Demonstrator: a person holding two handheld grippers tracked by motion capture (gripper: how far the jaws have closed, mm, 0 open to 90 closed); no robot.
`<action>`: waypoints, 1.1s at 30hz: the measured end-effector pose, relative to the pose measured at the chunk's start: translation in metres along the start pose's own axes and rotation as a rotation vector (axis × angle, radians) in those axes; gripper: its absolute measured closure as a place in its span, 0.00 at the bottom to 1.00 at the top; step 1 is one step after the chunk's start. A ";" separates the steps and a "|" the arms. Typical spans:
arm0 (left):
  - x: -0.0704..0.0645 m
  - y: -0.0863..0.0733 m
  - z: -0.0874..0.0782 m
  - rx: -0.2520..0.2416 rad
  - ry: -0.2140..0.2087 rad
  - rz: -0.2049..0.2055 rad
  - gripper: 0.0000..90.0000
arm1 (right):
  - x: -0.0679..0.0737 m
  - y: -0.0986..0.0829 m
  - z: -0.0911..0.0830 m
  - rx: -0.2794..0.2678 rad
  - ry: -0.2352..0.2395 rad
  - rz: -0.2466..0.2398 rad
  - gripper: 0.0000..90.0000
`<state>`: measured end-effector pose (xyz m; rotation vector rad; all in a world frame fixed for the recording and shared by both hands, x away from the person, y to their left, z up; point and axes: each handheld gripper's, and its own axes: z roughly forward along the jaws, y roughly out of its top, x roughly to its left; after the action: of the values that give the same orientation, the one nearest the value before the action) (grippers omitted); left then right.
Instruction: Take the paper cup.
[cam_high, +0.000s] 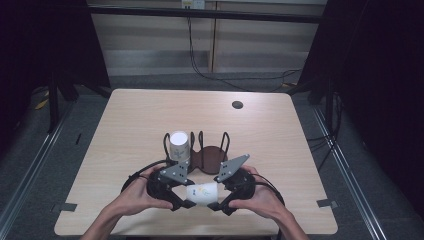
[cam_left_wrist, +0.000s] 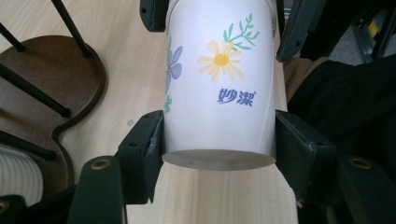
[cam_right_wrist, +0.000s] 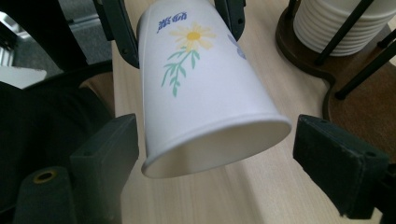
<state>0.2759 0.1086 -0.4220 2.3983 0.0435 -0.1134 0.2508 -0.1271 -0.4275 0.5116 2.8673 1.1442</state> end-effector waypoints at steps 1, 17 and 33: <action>0.000 -0.001 -0.001 -0.006 0.006 -0.005 0.42 | 0.000 -0.001 -0.001 -0.004 -0.001 0.005 0.16; 0.006 -0.011 -0.013 -0.148 0.022 -0.016 0.41 | -0.004 -0.027 -0.014 -0.125 -0.035 0.077 0.16; 0.006 -0.018 -0.018 -0.287 0.056 -0.038 0.41 | -0.004 -0.036 -0.021 -0.223 -0.049 0.108 0.19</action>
<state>0.2818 0.1343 -0.4212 2.1141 0.1239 -0.0531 0.2413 -0.1663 -0.4369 0.6781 2.6543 1.4240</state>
